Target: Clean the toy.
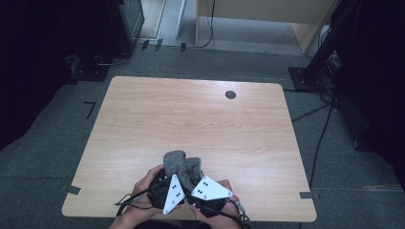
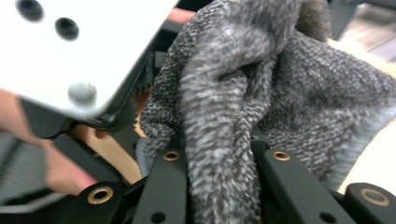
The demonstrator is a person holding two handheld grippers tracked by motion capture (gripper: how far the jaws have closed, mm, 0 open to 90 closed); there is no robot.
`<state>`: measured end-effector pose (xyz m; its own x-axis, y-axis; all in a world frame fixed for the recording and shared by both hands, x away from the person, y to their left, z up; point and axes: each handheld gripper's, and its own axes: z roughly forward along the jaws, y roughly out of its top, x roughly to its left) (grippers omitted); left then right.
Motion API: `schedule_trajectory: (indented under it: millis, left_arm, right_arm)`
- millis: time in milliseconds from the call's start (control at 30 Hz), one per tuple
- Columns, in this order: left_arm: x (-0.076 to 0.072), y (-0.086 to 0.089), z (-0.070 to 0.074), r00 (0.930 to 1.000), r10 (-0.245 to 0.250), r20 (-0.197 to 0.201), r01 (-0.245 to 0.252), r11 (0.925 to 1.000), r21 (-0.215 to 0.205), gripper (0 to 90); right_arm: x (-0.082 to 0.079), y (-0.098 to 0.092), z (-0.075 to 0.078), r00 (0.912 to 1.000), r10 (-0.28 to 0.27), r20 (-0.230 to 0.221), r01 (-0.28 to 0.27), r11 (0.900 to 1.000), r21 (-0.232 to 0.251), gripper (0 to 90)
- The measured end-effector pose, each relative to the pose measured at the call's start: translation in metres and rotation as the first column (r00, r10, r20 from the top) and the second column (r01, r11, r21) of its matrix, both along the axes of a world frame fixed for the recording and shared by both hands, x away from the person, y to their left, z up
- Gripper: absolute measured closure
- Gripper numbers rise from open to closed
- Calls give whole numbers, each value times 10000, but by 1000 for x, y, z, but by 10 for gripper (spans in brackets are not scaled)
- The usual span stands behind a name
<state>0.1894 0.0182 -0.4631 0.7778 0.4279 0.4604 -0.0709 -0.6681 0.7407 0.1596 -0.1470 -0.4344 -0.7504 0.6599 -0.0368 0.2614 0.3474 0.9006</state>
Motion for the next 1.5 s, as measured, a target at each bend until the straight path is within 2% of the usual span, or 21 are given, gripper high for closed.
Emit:
schedule_trajectory:
  millis: [200,267,333,367,467,567,667,733,767,833,933,1033,1100,1133,1167,1200,1267,1300,1367,1467,1500]
  left_arm:
    - [7,8,2,9994,288,-165,-291,9993,-223,350]
    - [6,7,2,9996,238,-170,-243,9993,-276,350]
    - [3,4,3,9999,121,-88,-123,9996,-249,350]
    - [1,2,4,10000,-29,-24,28,9996,-264,350]
    - [-2,2,5,9998,-121,148,123,9998,-157,350]
    - [1,5,4,9999,57,92,-56,9999,-127,350]
    - [3,7,4,10000,7,-61,-9,9996,-276,350]
    - [3,6,4,10000,-5,-81,3,9996,-299,350]
    - [2,4,5,10000,-74,-55,72,9995,-313,350]
    - [1,4,6,9999,-152,-58,149,9990,-410,350]
    - [0,9,12,9997,-252,-26,249,9969,-752,350]
    - [4,15,12,9994,-286,-184,264,9936,-1096,350]
    - [5,18,13,9987,-403,-323,356,9905,-1329,350]
    - [6,21,14,9980,-520,-365,456,9866,-1568,350]
    - [6,23,16,9975,-600,-370,525,9825,-1786,350]
    - [5,25,19,9960,-836,-321,749,9741,-2134,350]
    - [4,26,20,9944,-1016,-289,921,9681,-2332,350]
    - [1,27,23,9898,-1408,-205,1305,9557,-2639,350]
    - [0,28,25,9896,-1427,-177,1332,9560,-2612,350]
    - [4,33,25,9896,-1391,-357,1232,9500,-2869,350]
    - [8,37,26,9891,-1377,-525,1149,9438,-3100,350]
  right_arm:
    - [9,-34,10,9854,-1693,-201,1704,9772,1263,789]
    - [6,-33,13,9923,-1231,-134,1237,9788,1632,788]
    - [4,-29,13,9961,-882,-99,886,9825,1636,787]
    - [-1,-11,10,10000,-50,-8,50,9963,861,787]
    - [-3,-2,6,10000,-82,48,80,9995,300,787]
    - [5,-17,6,9965,-811,-178,823,9932,827,791]
    - [7,-38,13,9763,-2160,-151,2159,9657,1443,792]
    - [5,-38,13,9824,-1861,-138,1858,9687,1647,790]
    - [1,-28,13,9974,-713,-69,713,9797,1873,785]
    - [-4,-12,10,9999,0,-112,15,9908,1351,786]
    - [-2,-9,7,9987,-499,38,494,9949,875,793]
    - [3,-36,20,9875,-1574,-89,1563,9699,1868,795]
    - [3,-58,29,9713,-2379,-69,2308,9346,2708,794]
    - [3,-58,29,9713,-2379,-69,2308,9346,2708,794]
    - [5,-75,33,9748,-2222,-220,2140,9018,3754,792]
    - [6,-77,33,9816,-1887,-280,1838,8968,4024,791]
    - [7,-76,33,9878,-1496,-443,1544,8965,4152,790]
    - [11,-68,26,9955,-597,-734,850,9044,4181,788]
    - [12,-64,23,9958,-464,-789,743,9130,4011,787]
    - [19,-63,14,9875,-987,-1232,1354,9308,3396,790]
    - [24,-66,8,9724,-1960,-1262,2196,9519,2136,791]
